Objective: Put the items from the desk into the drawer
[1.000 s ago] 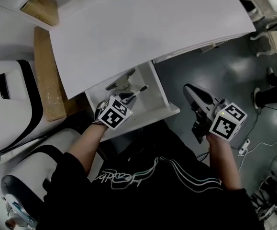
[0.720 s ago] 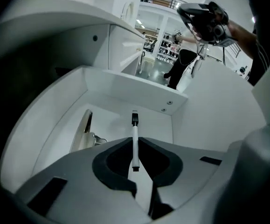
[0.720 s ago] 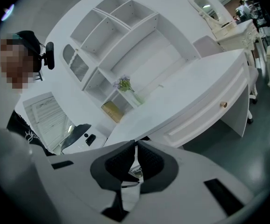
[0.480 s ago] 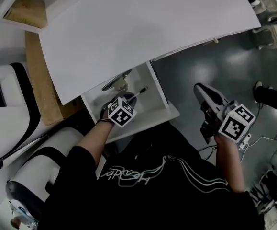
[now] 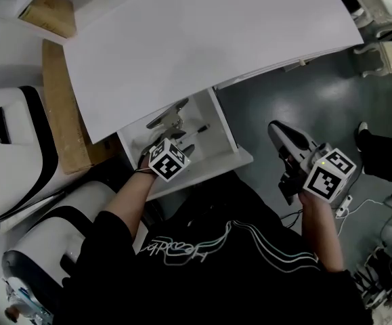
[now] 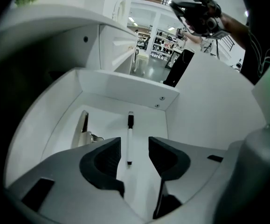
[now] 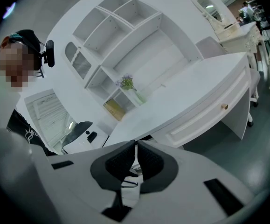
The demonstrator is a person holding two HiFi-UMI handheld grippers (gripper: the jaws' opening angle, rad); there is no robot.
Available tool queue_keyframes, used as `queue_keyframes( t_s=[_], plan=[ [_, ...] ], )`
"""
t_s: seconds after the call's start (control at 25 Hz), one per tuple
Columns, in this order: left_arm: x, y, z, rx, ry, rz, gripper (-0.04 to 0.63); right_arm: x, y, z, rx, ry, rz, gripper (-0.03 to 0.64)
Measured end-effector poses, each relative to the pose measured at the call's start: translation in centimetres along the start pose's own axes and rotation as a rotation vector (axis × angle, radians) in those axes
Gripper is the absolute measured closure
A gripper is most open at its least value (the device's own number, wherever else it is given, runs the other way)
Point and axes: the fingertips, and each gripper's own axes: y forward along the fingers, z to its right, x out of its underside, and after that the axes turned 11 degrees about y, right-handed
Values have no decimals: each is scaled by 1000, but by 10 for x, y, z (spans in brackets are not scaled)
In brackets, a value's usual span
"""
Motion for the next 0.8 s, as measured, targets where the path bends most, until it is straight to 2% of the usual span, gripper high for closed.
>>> queue_keyframes(
  t_s=[0.12,0.24,0.4,0.48,0.64,0.8],
  plan=[
    [-9,-38,1,-51,0,61,405,9,-1,-26,-29,-53,-14,568],
    [-19,-83,-10,-119,-59,133,405,13,0,-52,-68,-100,1,568],
    [-36,-152,-12,-225,-86,207,407,20,-8,-88,-98,-139,28,568],
    [-44,-192,-8,-275,-128,254,407,29,-11,-108,-105,-178,21,568],
    [-67,-274,10,-309,-202,413,440,43,-14,-158,-161,-239,21,568],
    [-88,-348,41,-268,-276,632,498,63,-12,-225,-258,-360,-10,568]
  ],
)
